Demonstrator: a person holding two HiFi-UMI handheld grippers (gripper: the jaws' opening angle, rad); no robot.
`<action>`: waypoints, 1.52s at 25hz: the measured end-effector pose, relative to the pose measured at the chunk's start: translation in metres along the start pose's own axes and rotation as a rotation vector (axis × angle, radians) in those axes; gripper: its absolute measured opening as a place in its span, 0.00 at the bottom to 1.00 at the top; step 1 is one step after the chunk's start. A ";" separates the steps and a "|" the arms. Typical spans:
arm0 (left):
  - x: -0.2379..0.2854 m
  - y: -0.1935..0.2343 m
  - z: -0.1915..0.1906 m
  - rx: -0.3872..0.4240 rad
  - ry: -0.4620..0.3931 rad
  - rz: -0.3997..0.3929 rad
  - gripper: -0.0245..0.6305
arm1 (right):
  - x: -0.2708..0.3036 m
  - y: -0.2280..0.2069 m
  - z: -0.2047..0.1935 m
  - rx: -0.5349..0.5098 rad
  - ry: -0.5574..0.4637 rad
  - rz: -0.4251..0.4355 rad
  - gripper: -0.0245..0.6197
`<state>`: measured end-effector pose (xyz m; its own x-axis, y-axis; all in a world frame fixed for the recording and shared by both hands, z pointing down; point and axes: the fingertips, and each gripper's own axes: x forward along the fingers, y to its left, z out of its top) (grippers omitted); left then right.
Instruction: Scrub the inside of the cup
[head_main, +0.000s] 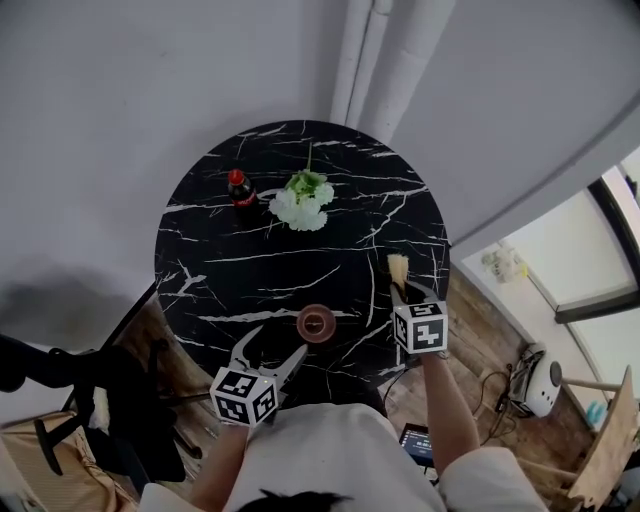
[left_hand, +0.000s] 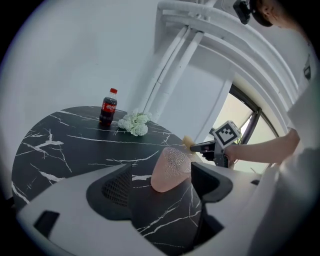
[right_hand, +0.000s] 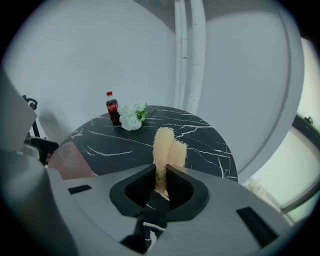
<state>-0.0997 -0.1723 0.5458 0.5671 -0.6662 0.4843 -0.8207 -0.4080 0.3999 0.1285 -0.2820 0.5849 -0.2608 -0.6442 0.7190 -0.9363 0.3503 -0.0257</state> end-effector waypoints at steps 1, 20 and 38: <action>0.001 0.000 -0.002 0.011 0.006 0.003 0.58 | -0.004 -0.002 0.001 0.036 -0.015 0.006 0.13; 0.035 -0.010 -0.031 0.289 0.074 -0.028 0.61 | -0.115 -0.028 0.050 0.263 -0.357 -0.044 0.13; 0.069 -0.018 -0.027 0.347 -0.001 -0.072 0.63 | -0.111 -0.027 0.034 0.200 -0.288 -0.054 0.13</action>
<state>-0.0438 -0.1945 0.5928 0.6248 -0.6282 0.4637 -0.7529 -0.6420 0.1449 0.1749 -0.2430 0.4822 -0.2390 -0.8333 0.4985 -0.9705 0.1891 -0.1492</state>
